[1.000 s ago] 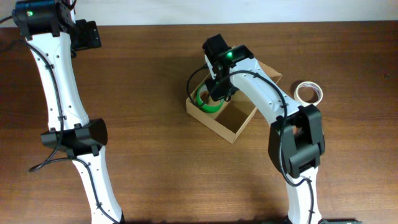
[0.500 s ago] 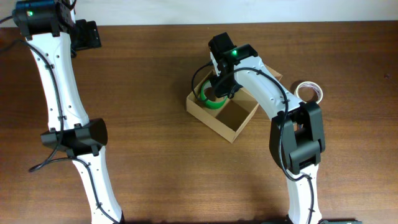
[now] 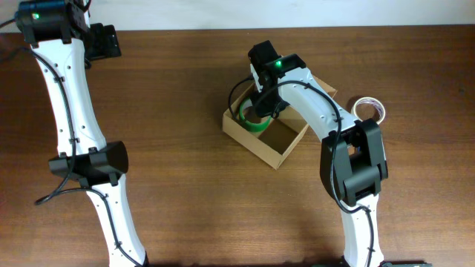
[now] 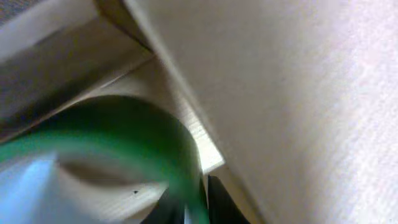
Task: Pack container
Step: 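Carry the green tape over the box and lower it inside, then release the green tape and move the right gripper to masking tape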
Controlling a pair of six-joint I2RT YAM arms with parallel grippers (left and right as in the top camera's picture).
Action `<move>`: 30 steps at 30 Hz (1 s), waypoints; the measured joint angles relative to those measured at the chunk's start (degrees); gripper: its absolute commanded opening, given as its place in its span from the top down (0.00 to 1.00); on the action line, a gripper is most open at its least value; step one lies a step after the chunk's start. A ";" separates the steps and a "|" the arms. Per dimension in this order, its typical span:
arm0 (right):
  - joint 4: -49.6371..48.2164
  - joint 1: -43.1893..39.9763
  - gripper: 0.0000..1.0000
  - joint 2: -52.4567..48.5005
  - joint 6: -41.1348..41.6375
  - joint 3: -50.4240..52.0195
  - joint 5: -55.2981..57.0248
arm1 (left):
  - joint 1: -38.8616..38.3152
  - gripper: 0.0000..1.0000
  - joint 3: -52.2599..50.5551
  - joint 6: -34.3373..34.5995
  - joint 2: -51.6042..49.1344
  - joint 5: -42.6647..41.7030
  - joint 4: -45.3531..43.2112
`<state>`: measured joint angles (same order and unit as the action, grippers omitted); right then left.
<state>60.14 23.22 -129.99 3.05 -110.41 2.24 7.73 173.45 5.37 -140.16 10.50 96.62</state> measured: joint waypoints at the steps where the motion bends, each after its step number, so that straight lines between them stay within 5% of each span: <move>1: 0.04 0.00 0.83 0.00 -0.02 0.00 -0.04 | 0.02 0.00 0.00 0.00 0.00 0.00 0.02; 13: 4.96 0.02 0.82 0.02 -0.44 -4.28 -0.15 | 0.02 0.00 0.00 0.00 0.00 0.00 0.00; 24: 22.27 1.16 0.72 5.38 -1.95 -34.36 9.57 | 0.00 0.00 0.00 0.02 0.00 0.00 0.02; 30: 23.06 -0.04 0.67 16.39 -2.14 -33.73 15.06 | 0.00 0.00 0.00 0.00 0.00 0.00 0.02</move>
<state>83.20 23.18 -113.60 0.91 -144.14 17.30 7.73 173.45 5.37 -140.16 10.50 96.64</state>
